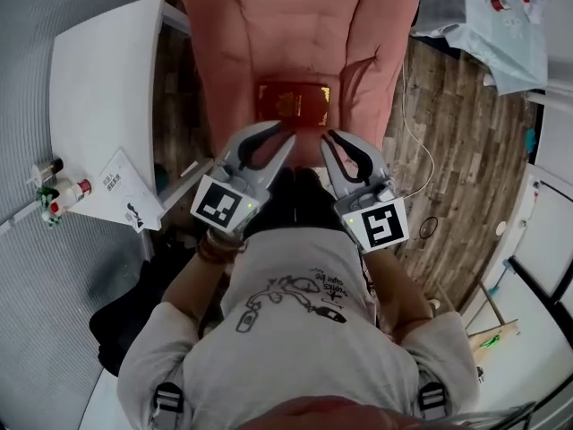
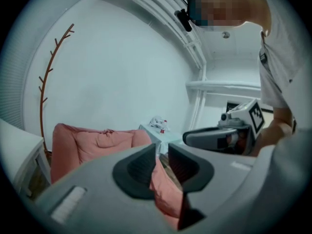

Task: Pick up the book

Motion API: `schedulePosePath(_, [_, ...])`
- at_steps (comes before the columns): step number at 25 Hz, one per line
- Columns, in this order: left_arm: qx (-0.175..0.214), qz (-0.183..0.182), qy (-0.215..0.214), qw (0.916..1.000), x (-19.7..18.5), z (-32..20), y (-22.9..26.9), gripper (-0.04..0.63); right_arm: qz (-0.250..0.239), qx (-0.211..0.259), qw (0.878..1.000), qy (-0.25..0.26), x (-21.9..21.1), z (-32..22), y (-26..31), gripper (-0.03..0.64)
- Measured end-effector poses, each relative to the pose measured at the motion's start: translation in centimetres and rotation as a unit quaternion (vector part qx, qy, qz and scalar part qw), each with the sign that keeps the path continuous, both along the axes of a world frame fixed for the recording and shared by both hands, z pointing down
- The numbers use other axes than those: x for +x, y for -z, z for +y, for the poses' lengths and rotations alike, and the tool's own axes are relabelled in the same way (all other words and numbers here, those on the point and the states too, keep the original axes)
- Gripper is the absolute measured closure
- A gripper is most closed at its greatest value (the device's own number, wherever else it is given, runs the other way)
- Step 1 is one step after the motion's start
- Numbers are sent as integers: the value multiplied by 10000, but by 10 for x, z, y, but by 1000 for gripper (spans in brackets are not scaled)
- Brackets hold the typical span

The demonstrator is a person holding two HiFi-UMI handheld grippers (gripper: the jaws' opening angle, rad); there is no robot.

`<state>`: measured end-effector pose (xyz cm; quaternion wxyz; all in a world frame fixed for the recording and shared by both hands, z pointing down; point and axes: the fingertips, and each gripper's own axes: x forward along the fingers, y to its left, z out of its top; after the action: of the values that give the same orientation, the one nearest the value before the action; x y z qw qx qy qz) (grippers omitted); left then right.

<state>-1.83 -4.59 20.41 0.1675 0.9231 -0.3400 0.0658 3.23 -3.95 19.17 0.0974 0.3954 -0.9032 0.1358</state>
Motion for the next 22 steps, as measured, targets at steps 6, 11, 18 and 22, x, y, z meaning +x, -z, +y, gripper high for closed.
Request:
schedulePosePath(6, [-343,-184,-64,9992,-12,-17,-85,482,148,-407,9991,-39,4,-14,-82,526])
schedulePosePath(11, [-848,-369,-28,9957,-22,-25,-170,425,278,-892,9956,-29,5,-23,-166,457])
schedulePosePath(18, [-1402,-570,90,9884,-40,-33,-281,374,439,-1390,9892,-145,8,-37,-279,402])
schedulePosePath(22, [-1665,-793,144,9827,-50,-40,-344,324,520,-1690,9841,-192,7,-43,-347,376])
